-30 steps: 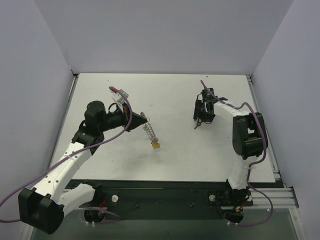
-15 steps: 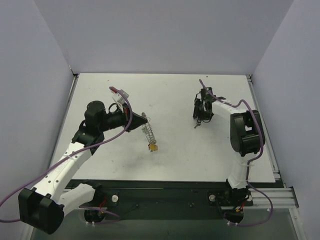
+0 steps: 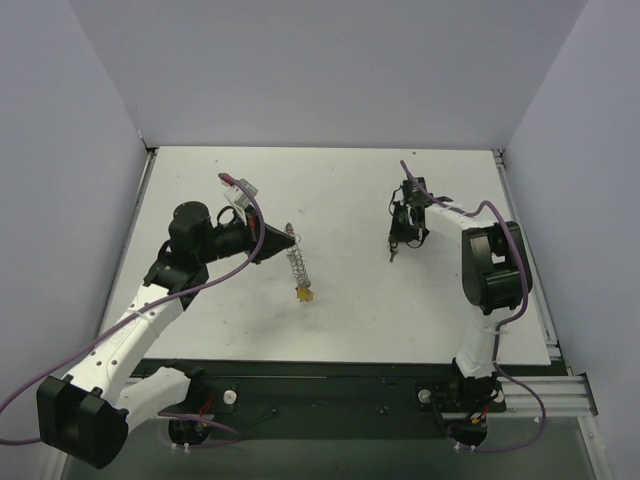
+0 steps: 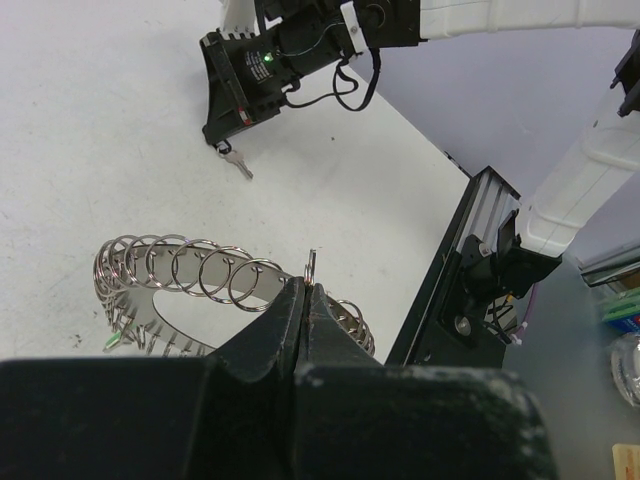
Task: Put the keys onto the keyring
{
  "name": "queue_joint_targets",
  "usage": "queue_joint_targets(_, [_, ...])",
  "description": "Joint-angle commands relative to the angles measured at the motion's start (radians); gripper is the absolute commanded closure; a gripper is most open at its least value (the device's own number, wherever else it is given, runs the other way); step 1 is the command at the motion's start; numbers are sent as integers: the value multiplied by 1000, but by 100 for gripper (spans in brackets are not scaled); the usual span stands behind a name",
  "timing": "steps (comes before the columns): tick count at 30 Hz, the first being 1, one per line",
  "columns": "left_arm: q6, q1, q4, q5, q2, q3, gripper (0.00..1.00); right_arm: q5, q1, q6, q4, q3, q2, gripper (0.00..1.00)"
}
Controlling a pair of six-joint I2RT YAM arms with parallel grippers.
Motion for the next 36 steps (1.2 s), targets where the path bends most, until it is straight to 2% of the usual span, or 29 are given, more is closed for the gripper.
queue_joint_targets(1, [-11, 7, 92, 20, -18, 7, 100, -60, 25, 9, -53, -50, -74, 100])
queue_joint_targets(6, [-9, 7, 89, 22, -26, 7, 100, -69, 39, 3, -64, -73, -120, 100])
queue_joint_targets(13, [-8, 7, 86, 19, -32, 5, 100, -81, 51, -22, -62, -78, -189, 66])
queue_joint_targets(15, [-8, 7, 86, 19, -32, 5, 100, -68, 58, -30, -65, -78, -194, 59])
queue_joint_targets(18, [-8, 7, 86, 20, -32, 5, 100, -59, 63, -47, -65, -81, -191, 53])
queue_joint_targets(27, [-9, 7, 88, 27, -30, 5, 100, -48, 69, -62, -56, -96, -131, 53])
queue_joint_targets(36, [-9, 7, 89, 30, -29, 2, 100, 53, 89, -50, -38, -107, -85, 55])
